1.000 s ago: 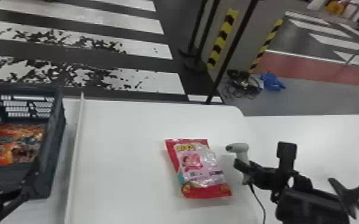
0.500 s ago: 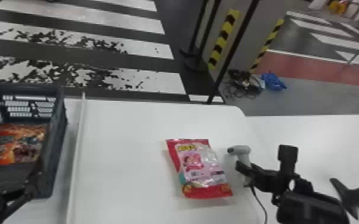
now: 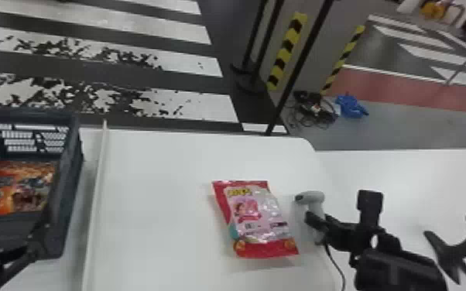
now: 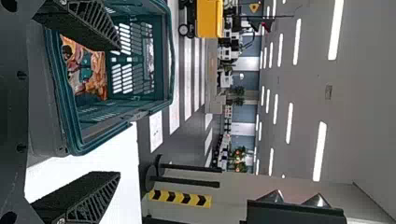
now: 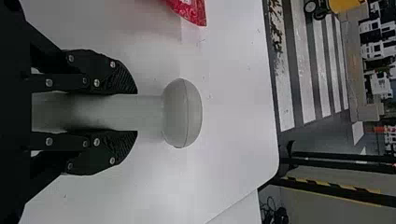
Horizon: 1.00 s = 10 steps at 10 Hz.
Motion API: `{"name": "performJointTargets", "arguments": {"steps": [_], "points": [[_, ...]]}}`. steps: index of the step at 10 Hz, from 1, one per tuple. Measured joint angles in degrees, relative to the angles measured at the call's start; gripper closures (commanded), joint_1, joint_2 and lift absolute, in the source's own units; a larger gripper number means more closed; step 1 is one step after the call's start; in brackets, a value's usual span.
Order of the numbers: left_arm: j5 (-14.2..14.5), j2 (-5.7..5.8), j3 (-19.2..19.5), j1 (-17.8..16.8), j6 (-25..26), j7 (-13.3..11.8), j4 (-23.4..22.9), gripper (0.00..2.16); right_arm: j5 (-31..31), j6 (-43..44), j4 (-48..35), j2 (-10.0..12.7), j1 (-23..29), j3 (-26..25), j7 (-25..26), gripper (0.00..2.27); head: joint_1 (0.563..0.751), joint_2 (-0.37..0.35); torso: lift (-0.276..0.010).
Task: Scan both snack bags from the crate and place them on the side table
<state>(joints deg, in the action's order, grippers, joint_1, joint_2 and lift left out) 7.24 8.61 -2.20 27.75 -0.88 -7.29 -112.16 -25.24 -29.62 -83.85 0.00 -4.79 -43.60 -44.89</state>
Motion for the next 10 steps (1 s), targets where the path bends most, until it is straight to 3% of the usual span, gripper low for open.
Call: {"name": "performJointTargets", "arguments": {"steps": [2,4,7,10], "points": [[0.05,0.00,0.00,-0.16,-0.01,0.00,0.29,0.03,0.03,0.08,0.16,0.00,0.04,-0.12,0.14,0.36,0.695,-0.350,-0.098],[0.05,0.00,-0.08,-0.24,-0.04,0.00,0.38,0.03,0.02,0.04,0.17,0.00,-0.11,-0.46,0.23,0.12,0.695,-0.350,-0.098],[0.04,-0.05,-0.09,-0.18,-0.04,0.00,0.19,0.03,0.87,-0.57,-1.33,0.00,0.18,-2.20,0.79,0.11,0.695,-0.350,-0.098],[-0.13,-0.01,-0.22,-0.21,0.11,0.00,0.06,0.03,9.11,-12.09,-10.72,0.00,4.26,-3.86,-2.04,0.11,0.695,-0.350,-0.098]]}}
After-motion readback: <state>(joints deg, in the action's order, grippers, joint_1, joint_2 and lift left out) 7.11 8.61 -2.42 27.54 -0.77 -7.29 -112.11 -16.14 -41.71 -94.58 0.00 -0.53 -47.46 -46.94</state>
